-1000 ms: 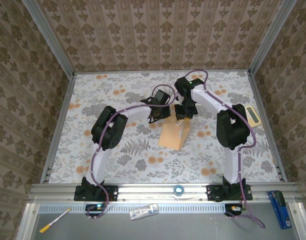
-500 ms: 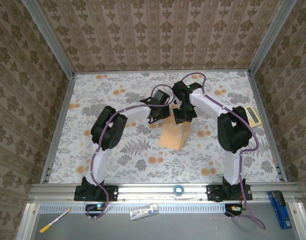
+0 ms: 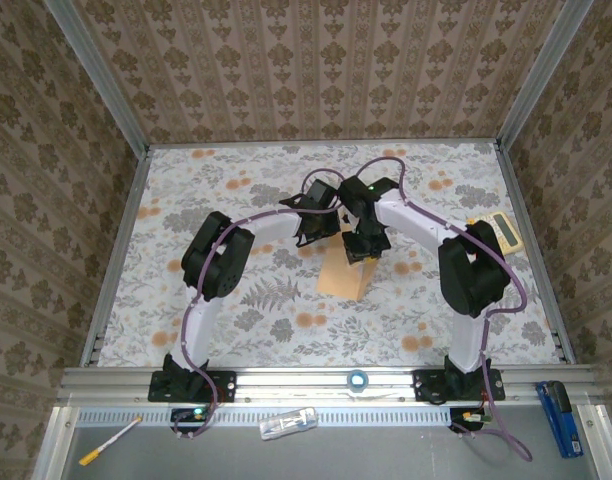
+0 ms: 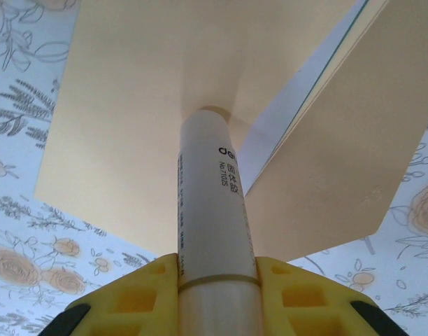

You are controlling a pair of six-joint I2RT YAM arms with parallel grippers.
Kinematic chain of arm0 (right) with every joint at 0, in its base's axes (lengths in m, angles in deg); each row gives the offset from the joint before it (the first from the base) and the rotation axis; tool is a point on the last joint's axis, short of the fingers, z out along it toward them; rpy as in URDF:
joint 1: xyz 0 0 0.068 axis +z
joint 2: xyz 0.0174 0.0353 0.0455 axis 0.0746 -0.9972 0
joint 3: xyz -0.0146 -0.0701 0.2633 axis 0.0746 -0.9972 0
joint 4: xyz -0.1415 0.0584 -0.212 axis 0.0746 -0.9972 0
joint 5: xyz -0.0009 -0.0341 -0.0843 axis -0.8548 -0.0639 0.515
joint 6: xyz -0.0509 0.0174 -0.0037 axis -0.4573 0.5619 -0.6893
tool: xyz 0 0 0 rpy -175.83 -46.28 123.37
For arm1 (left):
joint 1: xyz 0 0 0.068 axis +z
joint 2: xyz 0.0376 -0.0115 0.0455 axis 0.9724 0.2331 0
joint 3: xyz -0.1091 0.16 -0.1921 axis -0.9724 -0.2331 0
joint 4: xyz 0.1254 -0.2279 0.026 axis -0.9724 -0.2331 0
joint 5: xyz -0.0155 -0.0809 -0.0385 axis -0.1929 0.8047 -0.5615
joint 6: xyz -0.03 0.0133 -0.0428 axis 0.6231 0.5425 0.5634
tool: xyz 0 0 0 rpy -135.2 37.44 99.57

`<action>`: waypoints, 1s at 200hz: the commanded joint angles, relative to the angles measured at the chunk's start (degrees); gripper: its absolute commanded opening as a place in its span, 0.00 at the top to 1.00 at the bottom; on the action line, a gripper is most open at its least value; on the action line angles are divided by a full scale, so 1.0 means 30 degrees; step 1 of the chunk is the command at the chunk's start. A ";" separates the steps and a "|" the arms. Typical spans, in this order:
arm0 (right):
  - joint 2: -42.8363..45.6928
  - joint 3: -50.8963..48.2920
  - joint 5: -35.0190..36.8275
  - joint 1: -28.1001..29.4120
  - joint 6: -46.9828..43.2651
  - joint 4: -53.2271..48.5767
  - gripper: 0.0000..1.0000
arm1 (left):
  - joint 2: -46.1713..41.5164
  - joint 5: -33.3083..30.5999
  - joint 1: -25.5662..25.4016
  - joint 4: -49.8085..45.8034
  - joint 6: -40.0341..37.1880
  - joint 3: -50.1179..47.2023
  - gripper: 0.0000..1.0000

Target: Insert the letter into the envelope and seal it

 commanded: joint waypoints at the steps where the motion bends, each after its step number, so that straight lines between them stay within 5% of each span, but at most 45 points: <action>1: 0.0607 -0.0602 -0.0796 0.0491 0.0600 -0.1119 0.89 | 0.0328 0.0339 0.0020 -0.2181 0.0287 -0.0894 1.00; 115: 0.1109 -0.2554 -0.0907 0.1546 0.0804 -0.1127 0.89 | 0.0094 0.0361 0.0026 -0.1897 0.0434 -0.1360 1.00; 200: -0.1036 -0.0442 0.0321 -0.0152 -0.0276 -0.1117 0.89 | -0.0185 0.0311 0.0070 -0.1708 0.0462 -0.1731 1.00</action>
